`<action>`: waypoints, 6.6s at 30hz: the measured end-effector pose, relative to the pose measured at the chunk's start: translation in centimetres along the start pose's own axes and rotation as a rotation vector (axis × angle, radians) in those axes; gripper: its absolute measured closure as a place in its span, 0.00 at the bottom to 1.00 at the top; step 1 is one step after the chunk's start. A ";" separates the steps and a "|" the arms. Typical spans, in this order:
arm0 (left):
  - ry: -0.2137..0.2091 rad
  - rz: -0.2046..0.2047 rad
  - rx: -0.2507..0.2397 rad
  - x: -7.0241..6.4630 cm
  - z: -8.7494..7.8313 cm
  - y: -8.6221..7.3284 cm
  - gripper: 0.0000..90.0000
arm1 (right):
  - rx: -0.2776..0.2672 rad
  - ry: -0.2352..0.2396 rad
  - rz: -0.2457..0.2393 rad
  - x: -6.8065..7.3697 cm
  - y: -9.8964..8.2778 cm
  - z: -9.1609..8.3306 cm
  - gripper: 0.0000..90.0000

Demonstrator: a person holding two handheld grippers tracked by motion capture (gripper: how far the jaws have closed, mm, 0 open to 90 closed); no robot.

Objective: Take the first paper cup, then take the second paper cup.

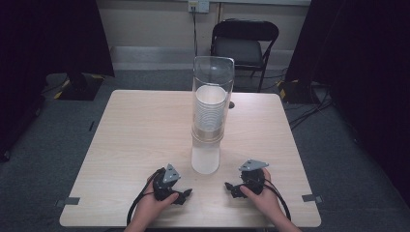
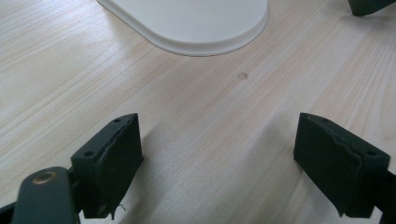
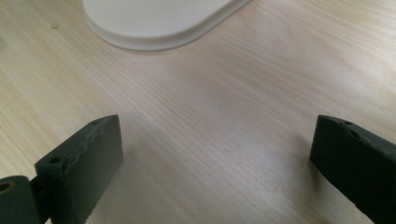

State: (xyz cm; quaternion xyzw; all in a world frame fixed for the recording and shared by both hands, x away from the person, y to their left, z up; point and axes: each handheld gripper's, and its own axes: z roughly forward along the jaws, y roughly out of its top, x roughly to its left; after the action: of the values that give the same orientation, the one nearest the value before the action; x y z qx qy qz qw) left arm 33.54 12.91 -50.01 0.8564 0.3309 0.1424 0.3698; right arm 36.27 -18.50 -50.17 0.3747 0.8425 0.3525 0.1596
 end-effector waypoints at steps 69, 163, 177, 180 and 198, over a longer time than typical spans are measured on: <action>-0.001 0.003 -0.005 0.1 0.0 0.0 0.16 | -0.368 0.077 -0.080 2.0 10.6 2.6 0.40; -0.004 0.015 -0.002 0.2 0.1 0.1 0.16 | -0.096 0.057 0.036 -2.7 3.8 2.0 0.34; -0.004 0.011 -0.004 0.2 0.1 0.1 0.16 | -0.157 0.178 -0.014 0.6 7.3 1.3 0.23; -0.004 0.013 -0.003 0.2 0.1 0.1 0.16 | -0.179 0.182 -0.015 0.9 8.4 1.3 0.23; -0.004 0.016 -0.001 0.2 0.0 0.1 0.16 | -0.276 0.107 -0.036 2.2 13.5 1.1 0.26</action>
State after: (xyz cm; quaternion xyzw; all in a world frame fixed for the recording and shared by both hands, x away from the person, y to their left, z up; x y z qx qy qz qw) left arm 33.75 13.00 -50.00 0.8590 0.3235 0.1439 0.3698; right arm 42.41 -10.02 -41.30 0.3147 0.7998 0.4817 0.1708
